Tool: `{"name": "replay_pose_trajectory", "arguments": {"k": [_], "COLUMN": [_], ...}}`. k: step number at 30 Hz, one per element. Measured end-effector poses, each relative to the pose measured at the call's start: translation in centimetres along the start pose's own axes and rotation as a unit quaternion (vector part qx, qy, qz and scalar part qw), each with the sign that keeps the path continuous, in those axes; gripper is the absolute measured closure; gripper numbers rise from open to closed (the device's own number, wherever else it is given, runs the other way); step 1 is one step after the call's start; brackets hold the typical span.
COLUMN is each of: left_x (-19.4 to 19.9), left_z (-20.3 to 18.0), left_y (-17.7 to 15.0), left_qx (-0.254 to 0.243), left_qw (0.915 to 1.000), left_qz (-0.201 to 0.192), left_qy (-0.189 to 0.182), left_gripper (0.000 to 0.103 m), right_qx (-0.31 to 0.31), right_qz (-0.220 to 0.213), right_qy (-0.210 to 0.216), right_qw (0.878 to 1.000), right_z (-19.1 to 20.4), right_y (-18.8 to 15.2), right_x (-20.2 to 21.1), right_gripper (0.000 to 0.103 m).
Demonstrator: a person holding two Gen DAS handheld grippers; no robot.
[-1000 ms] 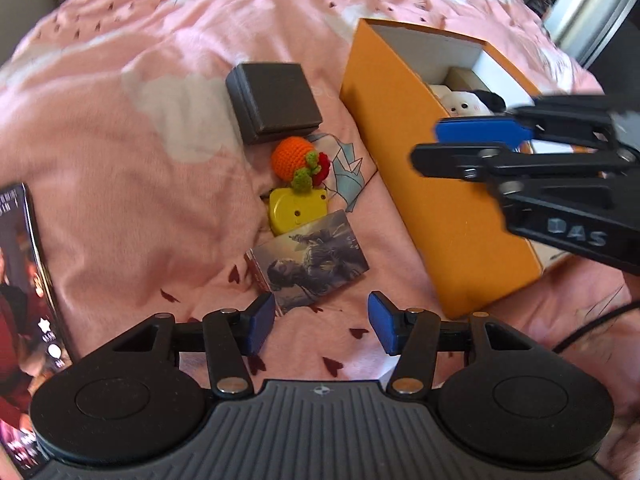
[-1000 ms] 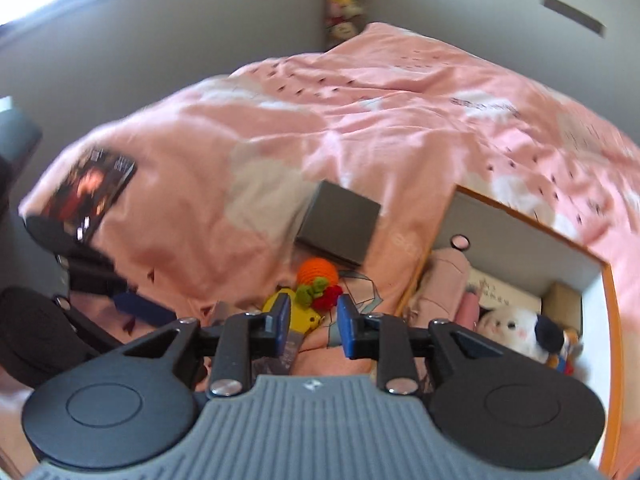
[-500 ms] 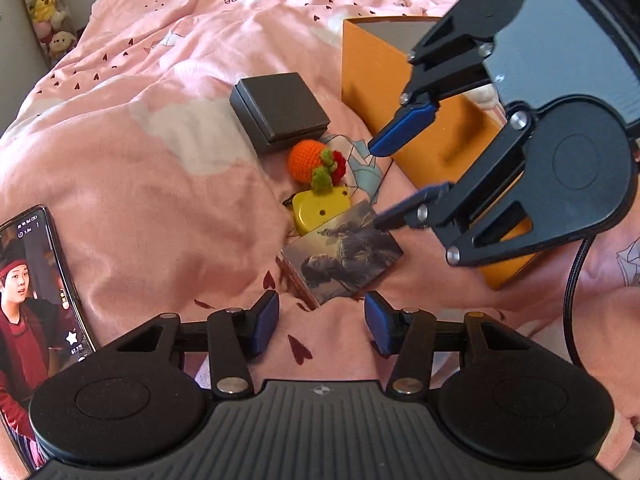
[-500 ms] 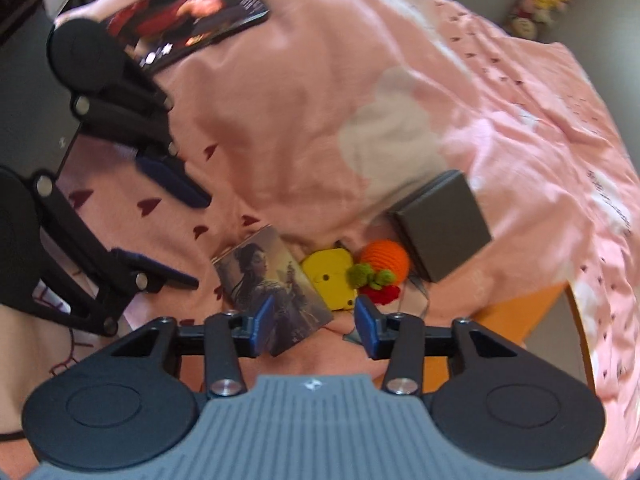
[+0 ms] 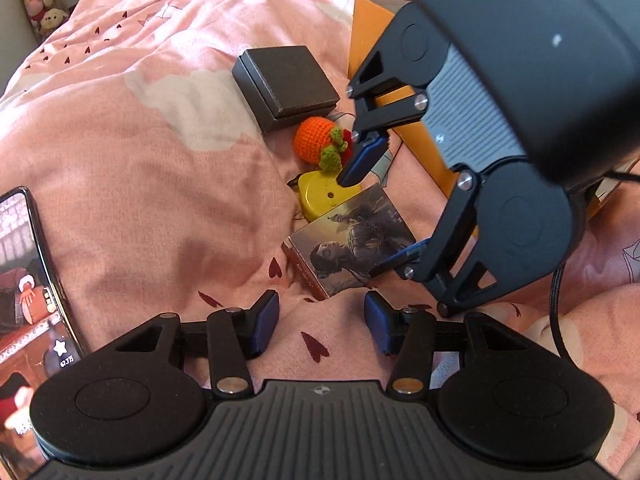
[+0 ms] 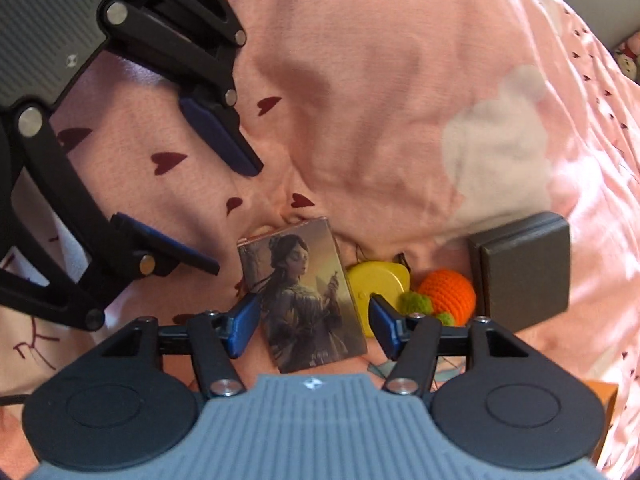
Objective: Organize objects
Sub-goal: 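Grasp the photo card box with the right gripper, then carry the card box into the orange box with the right while the left grasps the black box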
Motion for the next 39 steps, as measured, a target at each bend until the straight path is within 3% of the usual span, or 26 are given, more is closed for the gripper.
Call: {"name": "replay_pose_trajectory", "arguments": {"k": [9, 23, 31, 39], "left_x": [-0.1, 0.8, 3.6, 5.8], "left_z": [0.2, 0.4, 0.2, -0.9], "left_y": [-0.1, 0.2, 1.7, 3.9], "left_qx": [0.007, 0.012, 0.017, 0.037], "left_qw": [1.0000, 0.9998, 0.9978, 0.9932], "left_qz": [0.005, -0.010, -0.063, -0.110], "left_qy": [-0.005, -0.011, -0.008, -0.009], "left_gripper": [0.044, 0.044, 0.044, 0.046], "right_qx": [0.026, 0.033, -0.009, -0.044], "right_qz": [0.014, 0.020, -0.002, -0.036], "right_qy": [0.016, -0.014, -0.074, -0.161], "right_qw": [0.999, 0.999, 0.997, 0.985], "right_z": [0.7, 2.3, 1.7, 0.1], "right_y": [0.4, 0.7, 0.7, 0.6], "right_x": [-1.6, -1.2, 2.2, 6.8], "right_gripper": [0.037, 0.040, 0.040, 0.040]}}
Point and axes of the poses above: each gripper's, at about its wrist camera, not at the fingertips, and x roughly against the way its jaws point, z to its left, y to its top, the point moved 3 cm from there along -x, roughly the way its jaws point, and after that the axes turned 10 degrees about -z, right-handed, at the moved point
